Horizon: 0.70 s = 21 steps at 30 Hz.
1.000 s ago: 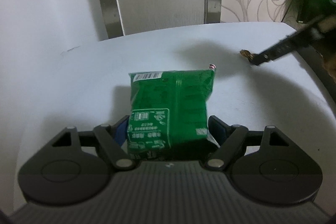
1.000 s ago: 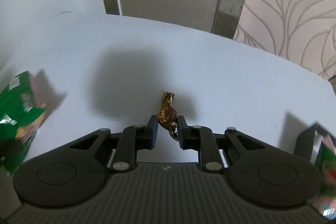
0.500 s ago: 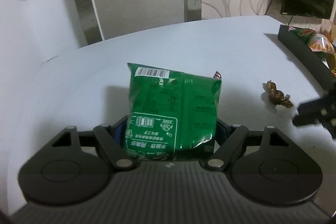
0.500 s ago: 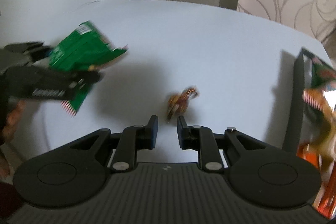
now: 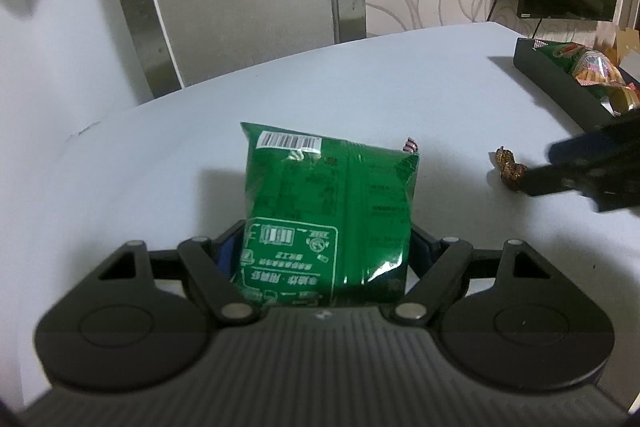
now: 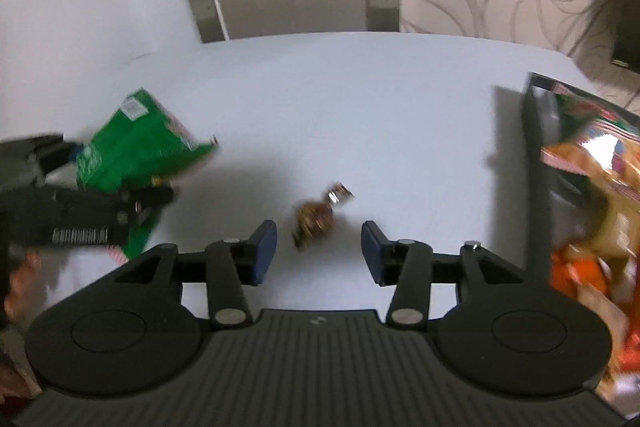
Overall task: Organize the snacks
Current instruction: 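Close right gripper on the brown wrapped candy and lift it, then carry the green chip bag and brown candy over the black box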
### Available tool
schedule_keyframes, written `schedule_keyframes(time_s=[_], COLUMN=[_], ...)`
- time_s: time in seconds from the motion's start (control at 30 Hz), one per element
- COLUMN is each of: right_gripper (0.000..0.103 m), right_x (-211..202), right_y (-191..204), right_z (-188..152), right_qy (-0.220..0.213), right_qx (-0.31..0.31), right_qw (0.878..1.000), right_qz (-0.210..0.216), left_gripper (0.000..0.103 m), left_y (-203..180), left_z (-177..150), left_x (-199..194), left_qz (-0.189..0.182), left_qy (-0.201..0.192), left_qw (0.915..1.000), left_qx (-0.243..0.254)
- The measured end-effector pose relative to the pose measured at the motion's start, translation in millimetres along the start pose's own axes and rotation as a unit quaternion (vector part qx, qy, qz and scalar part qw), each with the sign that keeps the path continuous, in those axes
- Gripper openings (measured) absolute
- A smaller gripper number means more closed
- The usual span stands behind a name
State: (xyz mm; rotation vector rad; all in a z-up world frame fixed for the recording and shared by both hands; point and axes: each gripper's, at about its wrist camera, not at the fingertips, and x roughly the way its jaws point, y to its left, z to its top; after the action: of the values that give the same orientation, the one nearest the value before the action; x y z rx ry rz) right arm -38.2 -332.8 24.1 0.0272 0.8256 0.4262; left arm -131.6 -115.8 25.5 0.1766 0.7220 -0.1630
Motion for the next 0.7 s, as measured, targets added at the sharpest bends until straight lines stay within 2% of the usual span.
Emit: schedule_keyframes(time_s=[0.1,0.13,0.2,0.23,0.4,0.53,0.7], right_gripper=[0.052,0.049,0.031,0.027,0.027,0.027,0.027], right_x=[19.8,26.4,30.2,29.7,17.0,-0.3,-23.1], right_y=[9.2,12.6,16.7,17.5,13.8,14.3,14.3], right_z=[10.7,10.9,9.3,8.5,6.4,5.2,-3.6], right_qy=[0.016,0.026,0.028,0.029,0.021,0.014,0.007], right_qx=[-0.024,-0.038,-0.061,-0.07,-0.07,-0.061,-0.046], right_qw=[1.0,0.999,0.997,0.997,0.997,0.998,0.999], right_qz=[-0.01,-0.018,-0.027,-0.029,-0.02,-0.006,0.007], left_gripper=[0.08,0.08,0.078,0.076,0.065,0.064,0.062], left_y=[0.4,0.7,1.3,1.2,-3.2,-12.8,-16.6], left_z=[1.0,1.5,2.5,2.9,4.8,7.8,10.4], left_x=[-0.7,-1.5,-4.6,-5.9,-5.6,-4.9,-2.8], left_qz=[0.0,-0.002,-0.008,-0.012,-0.029,-0.035,-0.042], left_qy=[-0.004,-0.007,-0.018,-0.022,-0.024,-0.026,-0.024], left_qw=[1.0,1.0,0.9998,0.9997,0.9992,0.9987,0.9987], left_qx=[0.003,0.003,0.005,0.006,0.009,0.025,0.017])
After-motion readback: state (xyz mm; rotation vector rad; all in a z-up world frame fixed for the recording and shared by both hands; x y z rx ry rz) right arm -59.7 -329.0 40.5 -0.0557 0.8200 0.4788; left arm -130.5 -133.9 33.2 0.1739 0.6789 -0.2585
